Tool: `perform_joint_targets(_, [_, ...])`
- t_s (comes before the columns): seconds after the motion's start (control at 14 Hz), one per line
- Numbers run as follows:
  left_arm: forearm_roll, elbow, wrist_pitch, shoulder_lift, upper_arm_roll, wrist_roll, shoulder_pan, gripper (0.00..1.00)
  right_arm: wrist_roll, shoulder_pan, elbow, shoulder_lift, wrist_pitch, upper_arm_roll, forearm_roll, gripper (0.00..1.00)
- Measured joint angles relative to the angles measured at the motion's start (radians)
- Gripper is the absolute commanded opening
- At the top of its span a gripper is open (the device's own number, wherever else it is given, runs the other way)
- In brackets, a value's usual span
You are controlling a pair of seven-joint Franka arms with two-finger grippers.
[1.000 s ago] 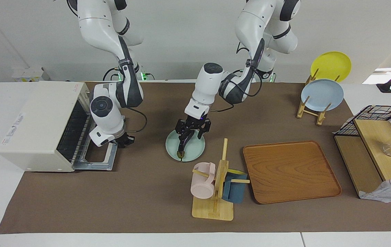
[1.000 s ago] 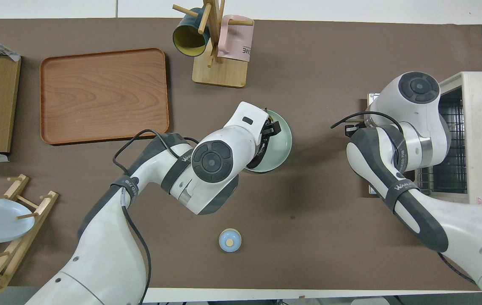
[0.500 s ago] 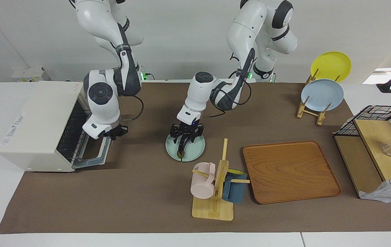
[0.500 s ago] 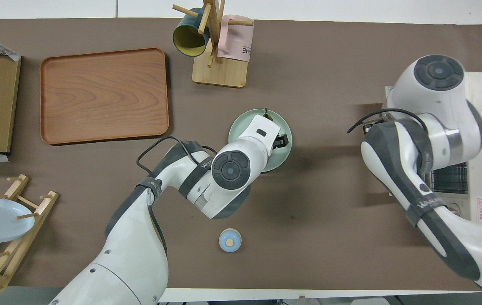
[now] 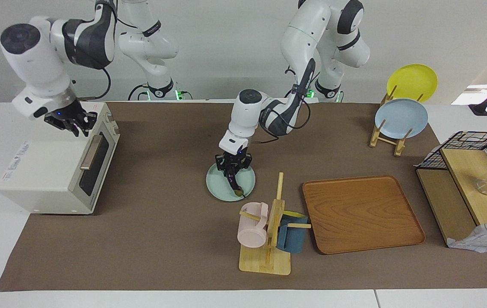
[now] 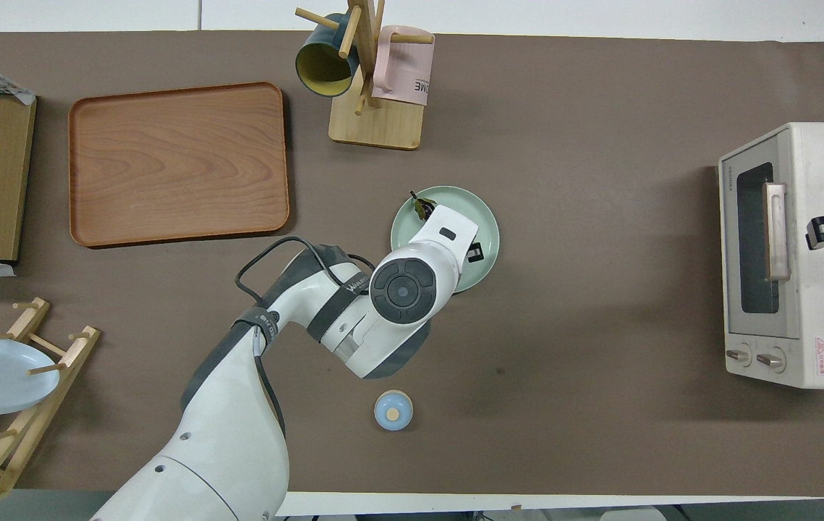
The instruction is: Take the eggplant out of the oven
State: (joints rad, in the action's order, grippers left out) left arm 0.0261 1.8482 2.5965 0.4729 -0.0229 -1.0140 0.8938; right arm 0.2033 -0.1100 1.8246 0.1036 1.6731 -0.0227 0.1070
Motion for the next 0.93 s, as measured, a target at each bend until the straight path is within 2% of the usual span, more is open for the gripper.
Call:
perform_joint_targets(0.21, [0.0,-0.038,-0.102,-0.037,-0.01,-0.008,-0.031,0.0,-0.004,0.002,-0.141,0.0,-0.107,0.006,-0.029,1.0])
perform_joint_targets(0.43, [-0.001,-0.01,-0.248,-0.153,-0.019,0.081,-0.153,0.0,-0.004,0.002,-0.241,-0.037,-0.171,0.006,-0.031,1.0])
perform_joint_targets(0.64, [0.0,0.026,-0.322,-0.194,-0.024,0.419,-0.401,0.0,-0.004,0.021,-0.245,-0.063,-0.177,0.006,-0.038,1.0])
perform_joint_targets(0.86, [0.0,0.037,-0.267,-0.15,-0.024,0.81,-0.601,0.02,-0.019,0.071,-0.244,-0.067,-0.182,-0.014,-0.038,1.0])
perform_joint_targets(0.93, [0.001,0.035,-0.239,-0.125,-0.024,0.884,-0.638,0.31,-0.019,0.08,-0.244,-0.066,-0.182,-0.019,-0.038,1.0])
